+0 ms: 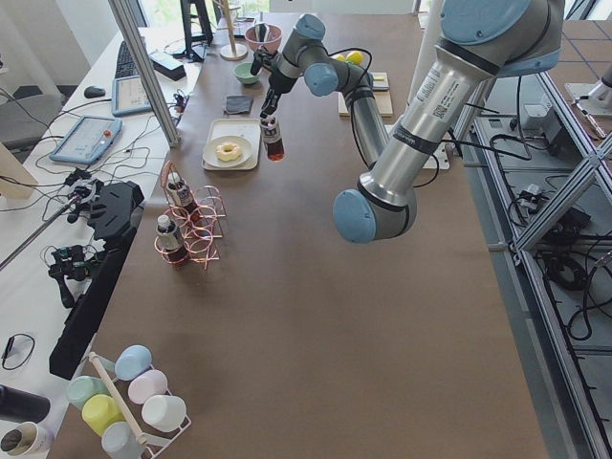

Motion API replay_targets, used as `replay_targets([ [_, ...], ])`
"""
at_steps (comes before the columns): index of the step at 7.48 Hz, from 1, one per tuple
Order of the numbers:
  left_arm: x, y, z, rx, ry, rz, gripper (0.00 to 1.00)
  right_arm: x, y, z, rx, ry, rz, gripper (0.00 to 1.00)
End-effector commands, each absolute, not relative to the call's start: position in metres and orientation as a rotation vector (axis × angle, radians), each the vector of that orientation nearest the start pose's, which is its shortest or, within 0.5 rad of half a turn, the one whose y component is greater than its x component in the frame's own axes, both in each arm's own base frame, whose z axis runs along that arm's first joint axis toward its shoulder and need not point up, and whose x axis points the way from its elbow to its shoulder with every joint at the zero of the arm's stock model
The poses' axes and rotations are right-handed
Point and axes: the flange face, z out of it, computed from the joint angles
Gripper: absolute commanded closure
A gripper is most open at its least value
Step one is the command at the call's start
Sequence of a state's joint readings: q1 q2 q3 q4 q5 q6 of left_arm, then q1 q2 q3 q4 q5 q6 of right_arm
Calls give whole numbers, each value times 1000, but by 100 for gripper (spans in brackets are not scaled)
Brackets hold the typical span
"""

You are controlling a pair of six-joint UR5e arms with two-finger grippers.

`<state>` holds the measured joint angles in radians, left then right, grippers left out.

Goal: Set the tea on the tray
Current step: 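Carry the bottle with the left gripper and set it before the tray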

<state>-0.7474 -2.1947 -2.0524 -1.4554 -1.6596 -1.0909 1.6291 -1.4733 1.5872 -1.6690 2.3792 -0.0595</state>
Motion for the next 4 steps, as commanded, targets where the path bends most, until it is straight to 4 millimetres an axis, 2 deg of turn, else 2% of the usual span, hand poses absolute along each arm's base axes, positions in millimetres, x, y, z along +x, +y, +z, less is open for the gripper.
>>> replay_targets([
  [1, 405, -434, 48, 485, 883, -223, 100, 92, -529, 604, 69, -806, -11, 0],
  [2, 444, -410, 43, 509, 862, -216, 100, 92, -529, 604, 71, -806, -11, 0],
  [3, 473, -388, 34, 537, 853, -193, 100, 92, -530, 602, 74, -805, -13, 0],
  [4, 488, -385, 31, 532, 842, -182, 100, 92, -530, 601, 75, -805, -13, 0],
])
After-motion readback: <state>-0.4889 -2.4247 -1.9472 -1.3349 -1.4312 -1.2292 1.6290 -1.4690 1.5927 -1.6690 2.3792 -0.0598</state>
